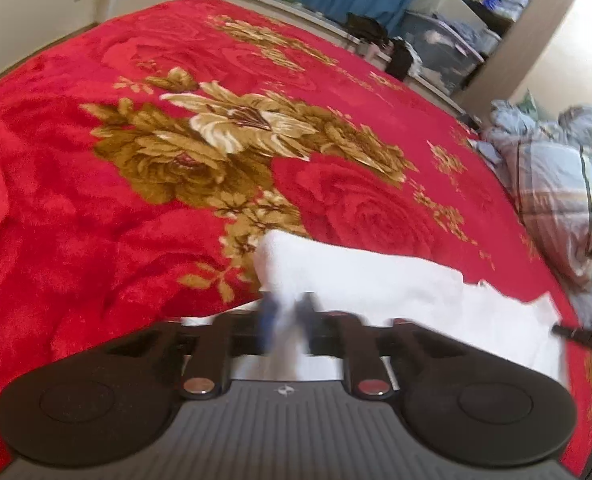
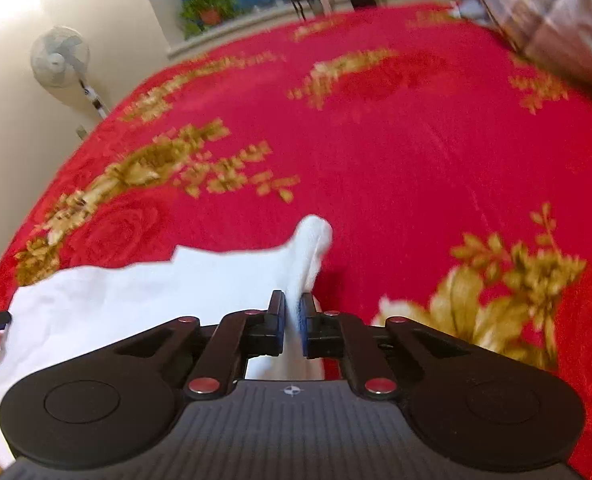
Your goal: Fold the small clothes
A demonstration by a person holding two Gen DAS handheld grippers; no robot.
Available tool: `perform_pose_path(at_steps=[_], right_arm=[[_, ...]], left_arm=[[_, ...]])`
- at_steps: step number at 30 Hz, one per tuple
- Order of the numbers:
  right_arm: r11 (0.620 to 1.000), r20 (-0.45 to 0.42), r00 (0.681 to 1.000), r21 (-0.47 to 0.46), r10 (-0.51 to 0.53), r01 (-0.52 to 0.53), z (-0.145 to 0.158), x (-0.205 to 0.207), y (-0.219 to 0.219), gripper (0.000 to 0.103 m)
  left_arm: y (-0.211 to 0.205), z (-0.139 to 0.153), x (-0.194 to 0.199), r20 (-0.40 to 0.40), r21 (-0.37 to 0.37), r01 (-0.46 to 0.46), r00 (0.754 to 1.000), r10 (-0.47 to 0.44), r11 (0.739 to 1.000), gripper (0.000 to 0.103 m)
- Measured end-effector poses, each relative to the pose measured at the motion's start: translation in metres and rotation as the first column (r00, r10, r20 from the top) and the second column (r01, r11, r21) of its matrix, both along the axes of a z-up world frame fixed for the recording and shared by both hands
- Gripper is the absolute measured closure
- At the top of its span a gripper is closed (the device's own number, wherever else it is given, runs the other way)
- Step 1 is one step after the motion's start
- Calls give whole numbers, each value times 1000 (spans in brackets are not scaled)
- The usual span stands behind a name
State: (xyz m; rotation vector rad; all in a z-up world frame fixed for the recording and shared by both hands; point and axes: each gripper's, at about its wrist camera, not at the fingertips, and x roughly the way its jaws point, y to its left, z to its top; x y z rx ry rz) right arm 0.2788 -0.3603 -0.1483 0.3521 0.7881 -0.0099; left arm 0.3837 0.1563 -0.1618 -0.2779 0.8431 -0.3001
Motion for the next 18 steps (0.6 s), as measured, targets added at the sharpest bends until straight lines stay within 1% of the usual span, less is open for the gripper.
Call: perform_pose_path(at_steps=[1,2,4,5,6,8,9,10,11,12,13,14,16,17,18], right_arm=[[1000,25,1000,0,6,-6,4,-1,1,96],[1000,56,998,-7,16,-16,9,-2,2,96],[999,123,992,-22,33,-31,20,-3,5,96],[999,171,984,-21,40,-37,28,-5,7,96],[999,205,978,-15,44,-41,33,-5,7,96],[999,269,962,-14,43,-41,42,-6,10,96],[999,279,960,-21,37,-33,44,-4,11,96],[999,265,964,-34,29,-21,42,0,12,95],[999,226,974,-47,17,-7,37,6,13,93],[999,185,983,-46,8,1,32,10,14,86],[1000,115,993,-24,14,-12,23,16,12,81],[1000,74,997,-13,15,-14,18,17,10,76],[1000,39,999,-19,9,-8,14,12,8,74],[1000,37,999,-17,17,-16,15,7,7,70],[1000,34,999,-6,26,-26,18,-2,4,63]], left_arm=[[0,5,-2,24,11,0,1000,0,1000,100],[4,13,-5,56,0,-6,998,6,1000,100],[17,34,-13,116,-54,-40,992,46,998,100],[24,43,-18,140,-78,-61,988,72,995,100],[30,50,-22,161,-88,-80,983,94,993,100],[39,56,-29,184,-79,-115,975,128,990,100],[42,54,-31,172,-75,-123,976,134,990,99],[43,50,-30,145,-66,-117,981,125,991,99],[41,46,-29,112,-48,-107,987,112,993,98],[40,43,-29,83,-38,-90,992,93,995,98],[40,42,-31,62,-38,-81,995,84,996,98],[41,44,-35,51,-38,-91,994,93,995,95],[44,53,-48,28,-51,-101,994,102,994,89],[46,56,-54,11,-61,-98,995,99,993,86],[46,61,-61,-17,-73,-89,996,88,993,86]])
